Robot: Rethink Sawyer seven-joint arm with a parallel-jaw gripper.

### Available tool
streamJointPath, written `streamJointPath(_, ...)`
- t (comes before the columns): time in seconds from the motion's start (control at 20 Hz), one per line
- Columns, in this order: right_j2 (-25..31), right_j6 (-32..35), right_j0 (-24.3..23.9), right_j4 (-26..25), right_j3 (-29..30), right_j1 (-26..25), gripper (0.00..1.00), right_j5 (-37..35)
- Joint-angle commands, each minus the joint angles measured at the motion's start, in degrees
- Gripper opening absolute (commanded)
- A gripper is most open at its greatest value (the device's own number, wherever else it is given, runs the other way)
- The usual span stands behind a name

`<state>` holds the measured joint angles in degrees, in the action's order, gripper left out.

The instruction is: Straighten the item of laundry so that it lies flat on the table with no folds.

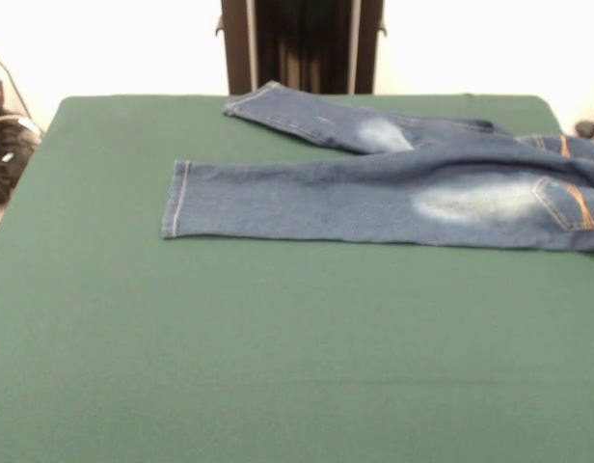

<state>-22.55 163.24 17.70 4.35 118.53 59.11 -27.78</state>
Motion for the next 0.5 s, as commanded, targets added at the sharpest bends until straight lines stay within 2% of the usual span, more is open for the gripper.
streamJointPath(0.05, 10.48, -10.57, -4.18, -7.25, 8.52, -0.47, 1.0, 6.77)
streamJointPath(0.3, 14.08, -12.34, -13.11, -14.11, 11.32, -1.96, 1.0, 14.06)
streamJointPath(0.5, 16.67, -9.03, -18.8, -21.63, 10.41, -8.33, 1.0, 21.91)
